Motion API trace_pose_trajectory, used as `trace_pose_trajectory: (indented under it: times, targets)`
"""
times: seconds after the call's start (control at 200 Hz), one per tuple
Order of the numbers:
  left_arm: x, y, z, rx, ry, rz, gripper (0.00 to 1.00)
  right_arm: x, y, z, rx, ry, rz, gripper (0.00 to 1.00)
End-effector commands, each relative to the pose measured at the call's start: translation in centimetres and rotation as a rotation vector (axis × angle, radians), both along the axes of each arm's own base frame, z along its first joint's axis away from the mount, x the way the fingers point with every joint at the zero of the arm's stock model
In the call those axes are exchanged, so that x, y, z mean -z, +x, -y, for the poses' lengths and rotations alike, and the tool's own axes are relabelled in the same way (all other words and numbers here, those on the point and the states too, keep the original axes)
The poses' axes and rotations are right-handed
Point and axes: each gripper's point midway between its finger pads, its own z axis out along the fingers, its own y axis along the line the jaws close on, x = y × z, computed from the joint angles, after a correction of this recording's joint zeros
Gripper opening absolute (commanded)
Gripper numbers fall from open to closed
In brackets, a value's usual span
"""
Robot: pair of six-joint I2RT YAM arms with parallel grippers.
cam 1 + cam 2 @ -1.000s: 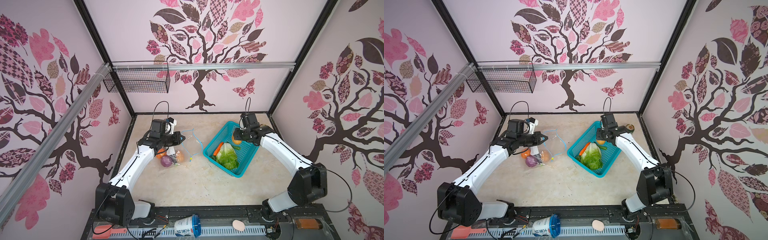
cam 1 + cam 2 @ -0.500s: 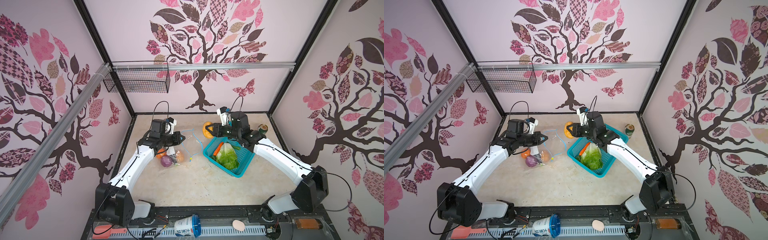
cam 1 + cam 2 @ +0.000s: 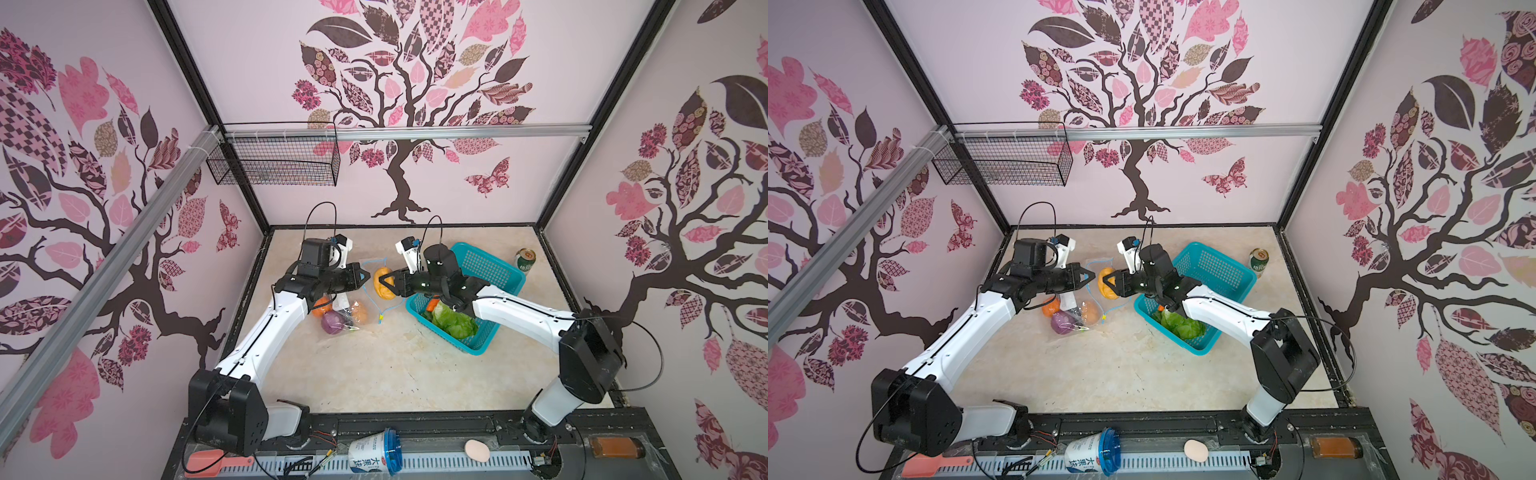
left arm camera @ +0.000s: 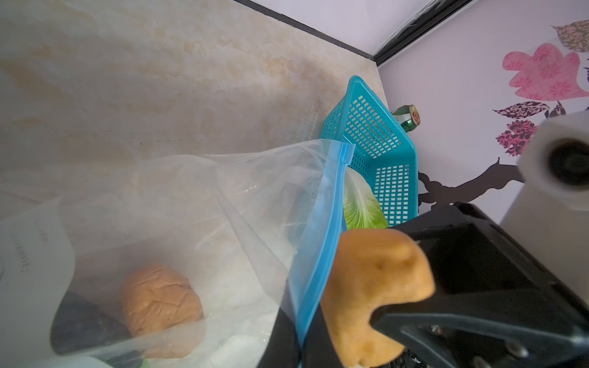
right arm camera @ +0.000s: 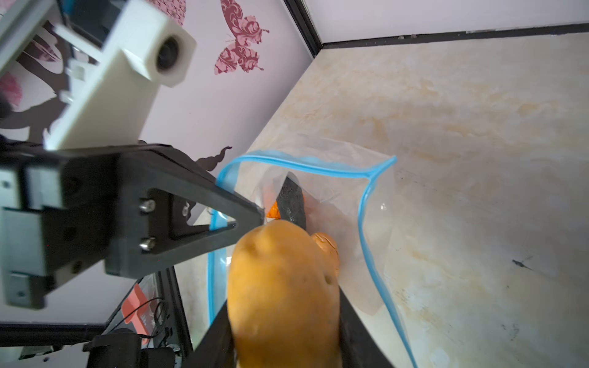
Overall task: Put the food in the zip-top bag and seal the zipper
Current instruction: 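Lift the potato with the right gripper over the bag and release it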
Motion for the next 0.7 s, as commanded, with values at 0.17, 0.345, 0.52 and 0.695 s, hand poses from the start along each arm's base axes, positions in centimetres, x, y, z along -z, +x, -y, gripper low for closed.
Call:
trace_pose_trajectory:
  times: [0.17,0.345,0.52,0.695]
  targets:
    - [-0.3,-0.4,0.1,0.012,-0.004,0.018,0.0,5.0,0.4,-2.8,-0.001,-0.158,0.04,0.42]
    - [-0.2,-0.4,0.1,0.011,-0.003,0.017,0.0,5.7,0.2,-3.8,-0.015,-0.201,0.05,0.56]
    - [-0.3,-0.4,0.1,0.011,0.0,0.021,0.0,4.5,0.0,-3.7,-0.023,-0.186,0.058,0.72]
    - [-0.3,-0.4,0.0,0.009,0.003,0.021,0.0,1.3,-0.4,-2.6,0.008,-0.165,0.112,0.73]
